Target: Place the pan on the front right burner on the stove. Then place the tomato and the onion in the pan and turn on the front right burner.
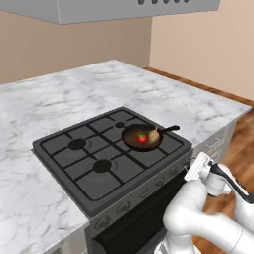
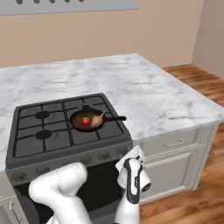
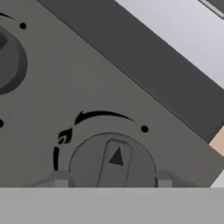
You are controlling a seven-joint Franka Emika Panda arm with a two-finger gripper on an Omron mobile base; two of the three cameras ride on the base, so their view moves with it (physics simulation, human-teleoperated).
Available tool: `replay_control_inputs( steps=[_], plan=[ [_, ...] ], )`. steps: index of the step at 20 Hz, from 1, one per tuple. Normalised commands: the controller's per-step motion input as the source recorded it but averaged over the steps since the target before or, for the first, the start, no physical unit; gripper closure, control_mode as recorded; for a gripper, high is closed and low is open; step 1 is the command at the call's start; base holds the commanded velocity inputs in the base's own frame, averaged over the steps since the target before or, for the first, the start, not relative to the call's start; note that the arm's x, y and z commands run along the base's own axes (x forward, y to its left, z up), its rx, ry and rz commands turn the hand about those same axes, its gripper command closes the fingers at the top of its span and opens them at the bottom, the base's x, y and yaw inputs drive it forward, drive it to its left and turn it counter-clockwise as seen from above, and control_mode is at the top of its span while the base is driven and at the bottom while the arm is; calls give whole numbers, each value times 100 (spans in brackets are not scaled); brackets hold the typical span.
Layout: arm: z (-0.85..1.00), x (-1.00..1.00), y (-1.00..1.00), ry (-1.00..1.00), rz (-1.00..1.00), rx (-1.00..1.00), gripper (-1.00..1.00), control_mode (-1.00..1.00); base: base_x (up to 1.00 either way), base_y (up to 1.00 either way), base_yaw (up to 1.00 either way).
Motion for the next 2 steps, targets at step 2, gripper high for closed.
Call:
replay_control_inputs(
  steps=[2],
  plan=[
    [-2, 0, 0, -53, 34, -13, 100, -100, 0, 0, 0]
  ],
)
